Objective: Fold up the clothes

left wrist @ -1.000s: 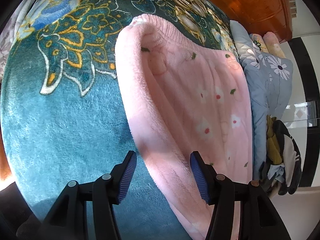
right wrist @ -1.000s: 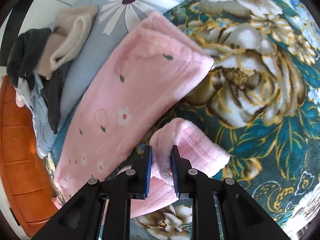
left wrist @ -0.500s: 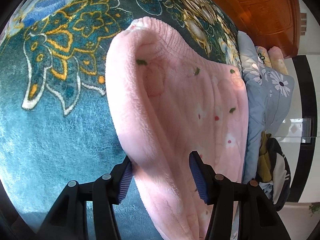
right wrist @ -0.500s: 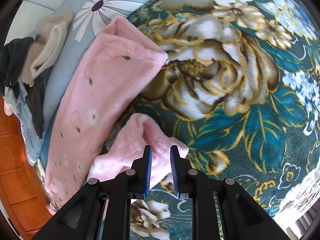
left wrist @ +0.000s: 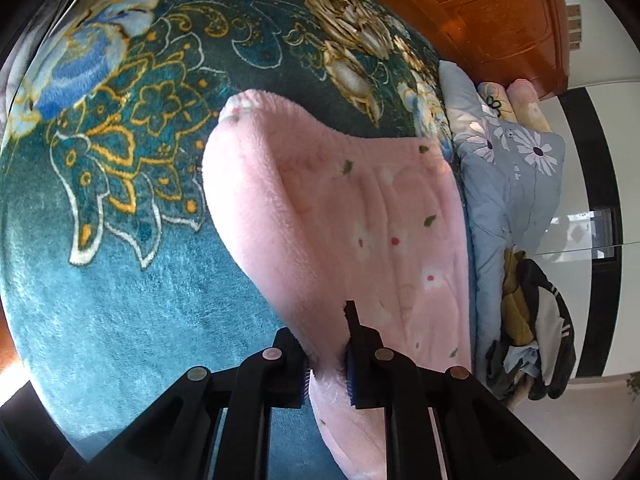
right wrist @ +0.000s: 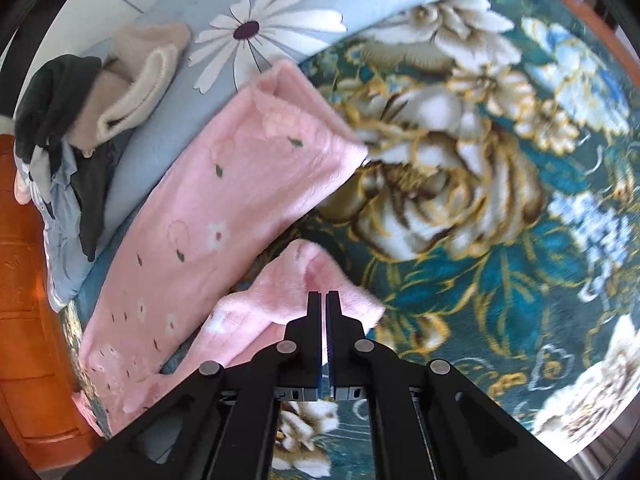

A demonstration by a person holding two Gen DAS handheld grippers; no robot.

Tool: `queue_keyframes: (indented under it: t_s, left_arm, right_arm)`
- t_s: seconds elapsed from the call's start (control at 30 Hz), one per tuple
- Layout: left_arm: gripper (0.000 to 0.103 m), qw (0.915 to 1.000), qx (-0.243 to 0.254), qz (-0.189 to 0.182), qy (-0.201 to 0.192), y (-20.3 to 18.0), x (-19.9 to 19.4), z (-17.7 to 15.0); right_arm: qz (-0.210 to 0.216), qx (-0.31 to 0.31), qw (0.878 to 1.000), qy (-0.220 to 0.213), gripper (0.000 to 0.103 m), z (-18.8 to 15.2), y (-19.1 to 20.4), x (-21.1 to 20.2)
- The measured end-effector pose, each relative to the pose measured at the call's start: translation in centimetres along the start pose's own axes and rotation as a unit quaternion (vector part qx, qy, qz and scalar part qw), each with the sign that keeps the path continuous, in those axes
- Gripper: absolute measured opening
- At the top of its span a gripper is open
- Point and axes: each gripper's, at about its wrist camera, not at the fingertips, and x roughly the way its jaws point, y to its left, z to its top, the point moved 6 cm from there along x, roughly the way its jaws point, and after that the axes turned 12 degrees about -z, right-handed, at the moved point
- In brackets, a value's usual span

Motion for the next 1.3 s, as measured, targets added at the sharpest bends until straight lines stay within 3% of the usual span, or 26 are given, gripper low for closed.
queue_keyframes:
  t_s: [0.07,0.2,0.23,0.3,0.33,0.53,0.73,0.93,1.13,1.23,1.3]
  left_arm:
    - [0.014,1.0000,0.001,0.000,0.006,0.0,0.1,0.0]
    - [0.015,0.9999,-0.014,0.000,0.009,1.0,0.5,-0.5]
    - [0.015,0.9998,-0.019,0.000,0.009,1.2,0.6,-0.6]
    - [0.015,0.9997,-0.024,0.000,0.009,1.6,0.4,-0.8]
    - [0.015,0.9996,-0.026,0.000,0.009,1.7,0.3,-0.8]
    - [0.015,0.9996,-0.026,0.000,0.005,1.7,0.2,-1.3]
    - [0.016,0.9995,-0.032,-0.003,0.005,1.9,0.3,-1.6]
    - [0.016,0.9994,-0.033,-0.005,0.006,2.1,0.2,-1.6]
    - [0.017,0.9993,-0.034,-0.012,0.009,2.1,-0.2,-1.5]
    - [0.016,0.9994,-0.027,-0.009,0.020,1.8,-0.8,-1.5]
    - [0.016,0.9996,-0.014,-0.011,0.021,1.3,-1.6,-1.3]
  right_arm:
    - [-0.014,0.039,0.999,0.001,0.002,0.0,-0.1,0.0]
    - [0.032,0.061,0.998,0.013,0.005,-0.9,1.2,1.0]
    - [0.036,0.060,0.997,0.016,0.010,-1.1,1.7,1.1]
    - [0.025,0.074,0.997,0.022,0.049,-1.2,2.6,2.1]
    - [0.020,0.089,0.996,0.023,0.051,-1.2,2.7,2.2]
    - [0.005,0.121,0.993,0.016,0.051,-0.5,2.3,3.9]
    - [0.044,0.203,0.978,0.018,0.050,-0.8,2.4,5.4]
    - [0.023,0.192,0.981,0.000,0.011,1.0,3.7,4.6]
    - [0.012,0.203,0.979,-0.020,0.007,1.9,4.8,2.1]
    - [0.008,0.217,0.976,-0.019,0.007,0.6,4.7,-0.9]
    - [0.003,0.196,0.980,-0.014,0.007,-1.4,4.5,-3.6]
